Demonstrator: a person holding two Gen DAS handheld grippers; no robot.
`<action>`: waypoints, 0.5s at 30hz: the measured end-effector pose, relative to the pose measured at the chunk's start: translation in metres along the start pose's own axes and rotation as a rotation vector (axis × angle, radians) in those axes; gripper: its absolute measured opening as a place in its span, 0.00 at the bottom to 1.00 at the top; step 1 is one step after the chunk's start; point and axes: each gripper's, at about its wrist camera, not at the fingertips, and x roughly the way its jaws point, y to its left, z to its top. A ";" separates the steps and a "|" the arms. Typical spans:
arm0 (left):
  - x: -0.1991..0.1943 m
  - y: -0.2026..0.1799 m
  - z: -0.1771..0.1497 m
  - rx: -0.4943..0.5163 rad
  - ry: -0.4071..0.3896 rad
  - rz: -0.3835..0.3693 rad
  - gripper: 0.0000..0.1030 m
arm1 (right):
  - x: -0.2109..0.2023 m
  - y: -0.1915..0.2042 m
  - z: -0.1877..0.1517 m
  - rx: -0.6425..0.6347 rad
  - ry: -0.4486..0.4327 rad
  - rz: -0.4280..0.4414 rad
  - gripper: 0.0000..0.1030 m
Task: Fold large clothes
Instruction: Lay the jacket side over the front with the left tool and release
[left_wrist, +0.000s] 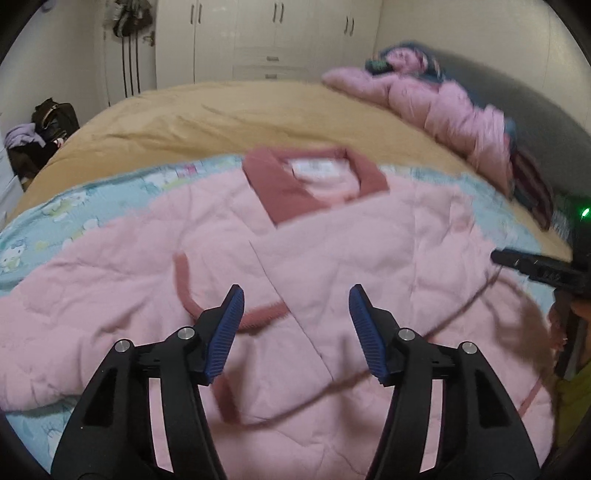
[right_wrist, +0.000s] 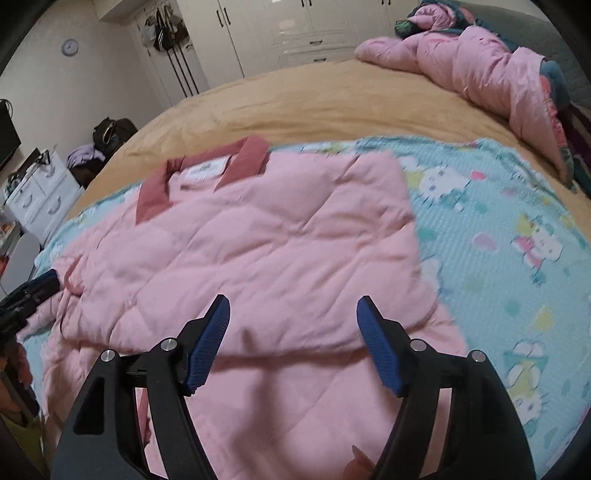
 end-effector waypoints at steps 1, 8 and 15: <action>0.008 -0.001 -0.003 -0.007 0.029 0.000 0.54 | 0.001 0.002 -0.003 -0.002 -0.001 0.001 0.68; 0.053 0.010 -0.025 -0.089 0.169 -0.045 0.56 | 0.026 -0.002 -0.005 0.012 0.050 -0.038 0.77; 0.056 0.008 -0.029 -0.081 0.165 -0.032 0.57 | 0.052 -0.017 -0.016 0.073 0.120 -0.004 0.78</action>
